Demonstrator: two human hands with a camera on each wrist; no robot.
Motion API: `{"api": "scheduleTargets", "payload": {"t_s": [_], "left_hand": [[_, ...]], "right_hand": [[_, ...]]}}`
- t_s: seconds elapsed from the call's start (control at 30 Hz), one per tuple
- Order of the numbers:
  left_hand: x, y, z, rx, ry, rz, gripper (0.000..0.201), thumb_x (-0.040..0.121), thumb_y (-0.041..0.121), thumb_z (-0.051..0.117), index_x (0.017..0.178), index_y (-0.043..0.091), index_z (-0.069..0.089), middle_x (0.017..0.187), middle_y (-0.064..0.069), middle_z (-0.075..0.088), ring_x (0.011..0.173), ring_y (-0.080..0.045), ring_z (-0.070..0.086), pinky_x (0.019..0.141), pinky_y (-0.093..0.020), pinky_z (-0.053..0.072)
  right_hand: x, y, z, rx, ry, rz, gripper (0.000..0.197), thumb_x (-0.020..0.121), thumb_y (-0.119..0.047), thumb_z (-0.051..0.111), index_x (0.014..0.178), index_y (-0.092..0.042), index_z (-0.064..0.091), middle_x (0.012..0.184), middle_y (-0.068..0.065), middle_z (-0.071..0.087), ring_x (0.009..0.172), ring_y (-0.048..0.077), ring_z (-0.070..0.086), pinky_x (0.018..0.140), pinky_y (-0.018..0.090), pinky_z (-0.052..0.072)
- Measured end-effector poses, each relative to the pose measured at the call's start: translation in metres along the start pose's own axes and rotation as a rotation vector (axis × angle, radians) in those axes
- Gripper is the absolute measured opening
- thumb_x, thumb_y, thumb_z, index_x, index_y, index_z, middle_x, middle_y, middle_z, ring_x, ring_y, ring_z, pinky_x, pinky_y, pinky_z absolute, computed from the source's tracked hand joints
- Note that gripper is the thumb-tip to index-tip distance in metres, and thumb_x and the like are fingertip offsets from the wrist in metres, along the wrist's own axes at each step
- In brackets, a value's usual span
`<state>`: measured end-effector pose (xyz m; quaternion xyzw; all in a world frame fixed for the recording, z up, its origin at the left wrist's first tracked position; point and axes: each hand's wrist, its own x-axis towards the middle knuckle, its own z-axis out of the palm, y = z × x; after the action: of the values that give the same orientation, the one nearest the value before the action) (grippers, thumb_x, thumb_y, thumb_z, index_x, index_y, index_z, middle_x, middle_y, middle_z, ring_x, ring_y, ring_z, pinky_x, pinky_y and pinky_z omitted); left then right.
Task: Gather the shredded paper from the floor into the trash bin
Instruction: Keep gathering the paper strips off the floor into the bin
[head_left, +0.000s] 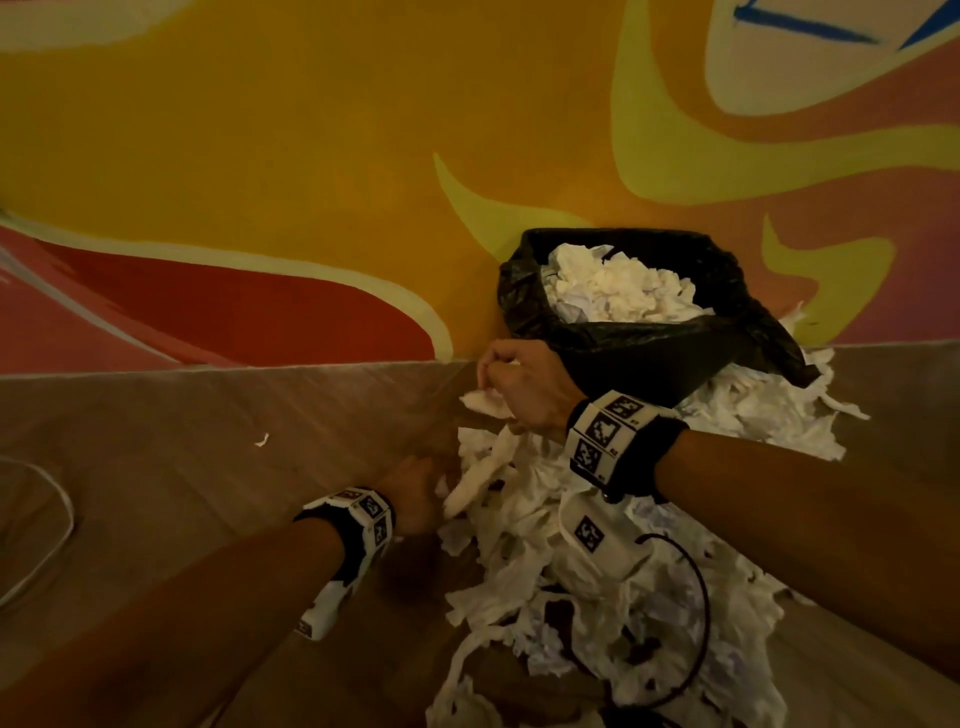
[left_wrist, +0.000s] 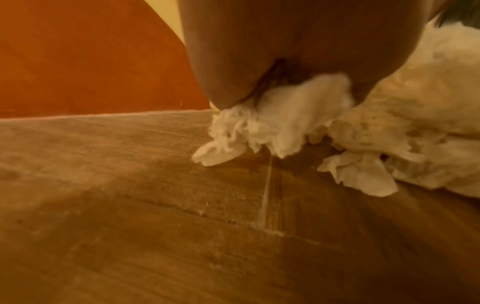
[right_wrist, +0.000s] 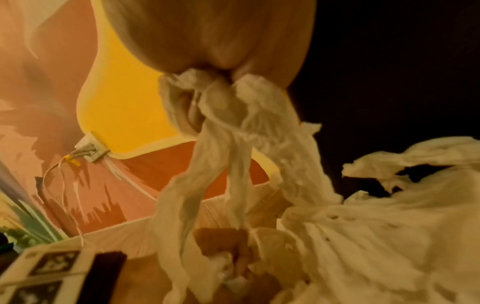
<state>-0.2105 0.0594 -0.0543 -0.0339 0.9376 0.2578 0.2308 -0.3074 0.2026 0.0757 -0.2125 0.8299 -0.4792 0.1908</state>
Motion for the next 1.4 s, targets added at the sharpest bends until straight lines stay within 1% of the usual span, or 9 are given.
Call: {"api": "scheduleTargets", "payload": {"t_s": [0.13,0.2,0.33,0.43,0.57,0.83,1.07,1.23,1.4], "left_hand": [[-0.010,0.001,-0.003,0.000,-0.003,0.069,0.024,0.088,0.020,0.054,0.066,0.021,0.043,0.069,0.002,0.050,0.066,-0.021,0.052,0.058,-0.027,0.040],[-0.014,0.003,0.003,0.005,-0.080,0.112,0.008,0.089,0.016,0.049,0.084,0.022,0.049,0.082,0.000,0.053,0.080,-0.027,0.055,0.071,-0.034,0.045],[-0.015,0.005,0.018,0.148,-0.132,0.164,0.053,0.093,0.038,0.049,0.142,0.032,0.032,0.135,0.000,0.047,0.113,-0.025,0.054,0.091,-0.033,0.046],[-0.012,0.008,0.026,0.213,-0.099,0.143,0.048,0.087,0.047,0.047,0.132,0.030,0.044,0.142,-0.001,0.040,0.117,-0.030,0.052,0.095,-0.044,0.047],[-0.010,0.016,0.025,0.201,-0.070,0.132,0.036,0.089,0.038,0.053,0.122,0.024,0.055,0.131,-0.002,0.050,0.112,-0.028,0.055,0.092,-0.039,0.049],[-0.016,0.017,-0.001,-0.160,0.069,0.152,0.005,0.082,0.022,0.063,0.084,0.020,0.060,0.085,0.004,0.061,0.082,-0.019,0.061,0.074,-0.031,0.052],[-0.018,0.002,-0.012,-0.278,0.080,0.131,0.027,0.091,0.015,0.058,0.116,0.025,0.061,0.115,0.008,0.061,0.100,-0.014,0.061,0.085,-0.029,0.052],[-0.024,-0.007,-0.020,-0.319,0.138,0.006,0.026,0.097,0.017,0.047,0.083,0.028,0.066,0.082,0.008,0.063,0.073,-0.009,0.059,0.056,-0.009,0.043],[-0.024,-0.015,-0.028,-0.423,0.210,-0.058,0.031,0.082,0.042,0.070,0.063,0.025,0.054,0.058,0.011,0.056,0.054,-0.002,0.053,0.050,-0.017,0.043]], "right_hand": [[-0.013,0.015,0.000,0.002,-0.019,0.004,0.026,0.090,-0.010,0.045,0.067,-0.009,0.058,0.064,0.020,0.061,0.045,0.030,0.063,0.036,0.025,0.046],[-0.020,0.025,0.001,0.002,-0.033,-0.022,0.024,0.094,-0.014,0.042,0.076,-0.005,0.054,0.057,0.015,0.056,0.043,0.032,0.062,0.040,0.027,0.049],[-0.028,0.045,-0.001,-0.224,0.026,-0.238,0.018,0.095,-0.012,0.040,0.083,-0.014,0.054,0.057,-0.009,0.049,0.047,0.003,0.049,0.047,0.013,0.034],[-0.032,0.056,-0.005,-0.360,-0.138,-0.305,0.016,0.096,-0.016,0.044,0.089,-0.013,0.058,0.077,-0.006,0.054,0.066,0.003,0.050,0.059,0.015,0.038],[-0.035,0.070,-0.009,-0.680,-0.417,-0.262,0.023,0.092,-0.043,0.052,0.104,-0.025,0.060,0.098,-0.004,0.043,0.084,0.014,0.049,0.075,0.031,0.046],[-0.034,0.077,-0.010,-1.090,-0.609,-0.262,0.049,0.087,-0.050,0.059,0.128,-0.026,0.047,0.122,0.003,0.042,0.102,0.025,0.053,0.082,0.037,0.048],[-0.026,0.070,-0.011,-0.932,-0.543,-0.224,0.024,0.095,-0.034,0.050,0.113,-0.020,0.058,0.111,0.005,0.055,0.100,0.023,0.053,0.080,0.032,0.042],[-0.025,0.061,-0.017,-0.710,-0.384,-0.252,0.023,0.094,-0.040,0.051,0.088,-0.018,0.055,0.091,0.001,0.053,0.083,0.017,0.049,0.071,0.030,0.039],[-0.023,0.045,-0.024,-0.586,-0.178,-0.335,0.029,0.087,-0.038,0.064,0.075,-0.015,0.051,0.076,-0.003,0.047,0.067,0.011,0.041,0.061,0.026,0.026]]}}
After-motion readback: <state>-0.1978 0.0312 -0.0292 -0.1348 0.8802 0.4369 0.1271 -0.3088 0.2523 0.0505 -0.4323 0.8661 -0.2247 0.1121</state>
